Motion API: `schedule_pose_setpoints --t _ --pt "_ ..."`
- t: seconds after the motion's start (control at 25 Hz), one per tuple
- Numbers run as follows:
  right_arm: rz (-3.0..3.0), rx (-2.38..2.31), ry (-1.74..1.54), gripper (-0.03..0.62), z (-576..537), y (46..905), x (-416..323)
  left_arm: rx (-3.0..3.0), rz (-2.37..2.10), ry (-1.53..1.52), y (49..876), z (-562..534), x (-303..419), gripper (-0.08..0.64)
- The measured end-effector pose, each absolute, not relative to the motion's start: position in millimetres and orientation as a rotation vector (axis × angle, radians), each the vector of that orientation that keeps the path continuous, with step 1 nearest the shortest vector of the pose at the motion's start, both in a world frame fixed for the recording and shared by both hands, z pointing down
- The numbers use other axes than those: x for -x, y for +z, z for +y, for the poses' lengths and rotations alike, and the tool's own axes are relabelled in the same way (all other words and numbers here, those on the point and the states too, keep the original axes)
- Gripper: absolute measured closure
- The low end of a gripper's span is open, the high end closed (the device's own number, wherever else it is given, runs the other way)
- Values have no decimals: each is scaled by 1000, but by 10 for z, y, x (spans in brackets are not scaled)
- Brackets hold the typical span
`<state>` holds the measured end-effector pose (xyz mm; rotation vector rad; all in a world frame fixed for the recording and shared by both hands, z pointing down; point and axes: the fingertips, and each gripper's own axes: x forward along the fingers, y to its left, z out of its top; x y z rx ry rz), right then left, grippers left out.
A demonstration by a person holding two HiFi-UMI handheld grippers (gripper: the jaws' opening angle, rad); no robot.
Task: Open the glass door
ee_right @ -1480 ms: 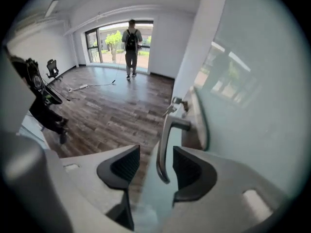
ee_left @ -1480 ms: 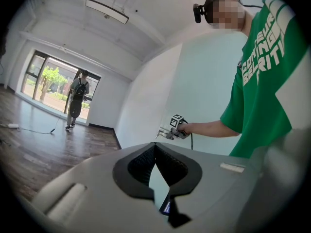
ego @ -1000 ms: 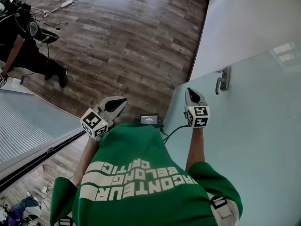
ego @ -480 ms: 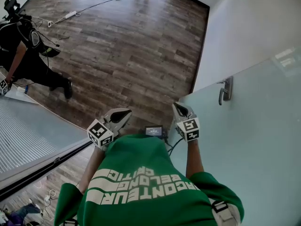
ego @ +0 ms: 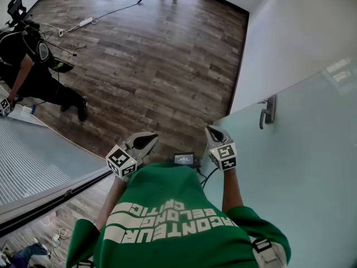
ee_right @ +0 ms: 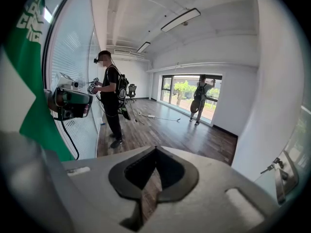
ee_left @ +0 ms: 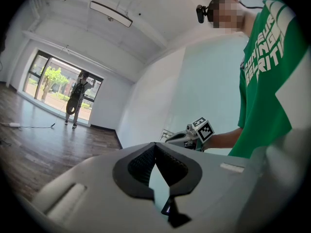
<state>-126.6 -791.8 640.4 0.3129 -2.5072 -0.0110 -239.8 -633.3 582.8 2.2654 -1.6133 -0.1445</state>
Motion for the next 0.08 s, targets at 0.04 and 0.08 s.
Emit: schedule_pose_setpoints --t 0.04,0.08 --pt "-2506 -311 -12 600 -7916 6401 1256 -2264 -1613 -146 5828 -6333 2385 546" --pt "-2504 -310 -13 600 -7914 6398 1244 -2262 -1612 -147 5828 -6332 2371 546"
